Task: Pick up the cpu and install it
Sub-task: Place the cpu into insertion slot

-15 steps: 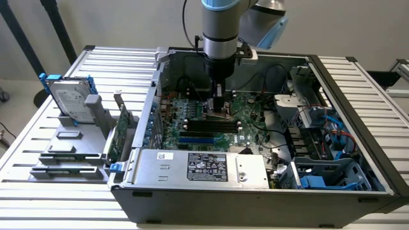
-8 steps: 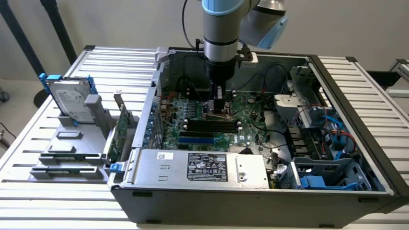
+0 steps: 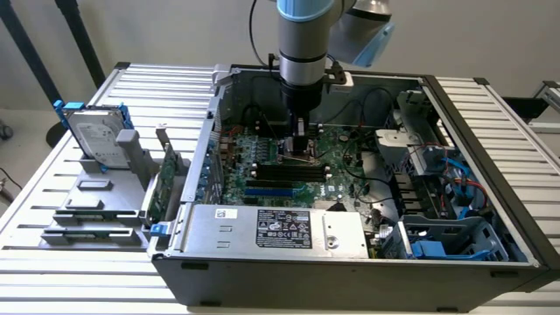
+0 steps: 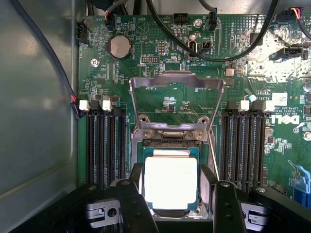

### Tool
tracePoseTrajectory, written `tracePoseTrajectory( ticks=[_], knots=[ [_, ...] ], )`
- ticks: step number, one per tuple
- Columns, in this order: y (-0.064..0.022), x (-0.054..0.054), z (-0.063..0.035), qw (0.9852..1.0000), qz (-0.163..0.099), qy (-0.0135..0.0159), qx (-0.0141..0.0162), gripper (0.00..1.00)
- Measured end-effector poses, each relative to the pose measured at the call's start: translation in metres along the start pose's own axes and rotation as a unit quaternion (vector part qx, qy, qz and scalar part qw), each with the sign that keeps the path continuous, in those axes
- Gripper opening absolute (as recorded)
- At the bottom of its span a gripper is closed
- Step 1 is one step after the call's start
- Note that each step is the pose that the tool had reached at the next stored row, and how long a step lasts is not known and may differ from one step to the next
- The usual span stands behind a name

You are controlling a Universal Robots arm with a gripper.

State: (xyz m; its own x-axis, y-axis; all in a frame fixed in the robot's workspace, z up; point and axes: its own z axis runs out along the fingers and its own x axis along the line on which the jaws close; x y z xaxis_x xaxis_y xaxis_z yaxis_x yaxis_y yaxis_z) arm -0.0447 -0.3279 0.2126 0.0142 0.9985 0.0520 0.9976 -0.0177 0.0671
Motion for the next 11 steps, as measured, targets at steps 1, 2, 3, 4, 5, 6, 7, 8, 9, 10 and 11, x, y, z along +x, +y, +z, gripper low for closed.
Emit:
tracePoseTrajectory(
  ticks=[1, 2, 3, 4, 5, 6, 7, 8, 9, 10, 11],
  knots=[
    [0.0002, 0.0000, 0.0001, 1.0000, 0.000, -0.0001, 0.0002, 0.55],
    [0.0005, 0.0000, 0.0003, 1.0000, 0.000, -0.0002, 0.0007, 0.55],
    [0.0006, 0.0000, 0.0006, 1.0000, 0.000, -0.0003, 0.0012, 0.55],
    [0.0006, 0.0000, 0.0009, 1.0000, 0.000, -0.0008, 0.0016, 0.55],
    [0.0005, -0.0001, 0.0013, 1.0000, 0.000, -0.0012, 0.0022, 0.55],
    [0.0005, -0.0001, 0.0018, 1.0000, 0.000, -0.0015, 0.0028, 0.55],
    [0.0005, -0.0001, 0.0023, 1.0000, 0.000, -0.0015, 0.0032, 0.55],
    [0.0005, -0.0001, 0.0027, 1.0000, 0.000, -0.0015, 0.0037, 0.55],
    [0.0005, -0.0002, 0.0032, 1.0000, 0.000, -0.0016, 0.0042, 0.55],
    [0.0005, -0.0002, 0.0037, 1.0000, 0.000, -0.0016, 0.0046, 0.55],
    [0.0005, -0.0002, 0.0044, 1.0000, 0.000, -0.0016, 0.0050, 0.55]
  ],
)
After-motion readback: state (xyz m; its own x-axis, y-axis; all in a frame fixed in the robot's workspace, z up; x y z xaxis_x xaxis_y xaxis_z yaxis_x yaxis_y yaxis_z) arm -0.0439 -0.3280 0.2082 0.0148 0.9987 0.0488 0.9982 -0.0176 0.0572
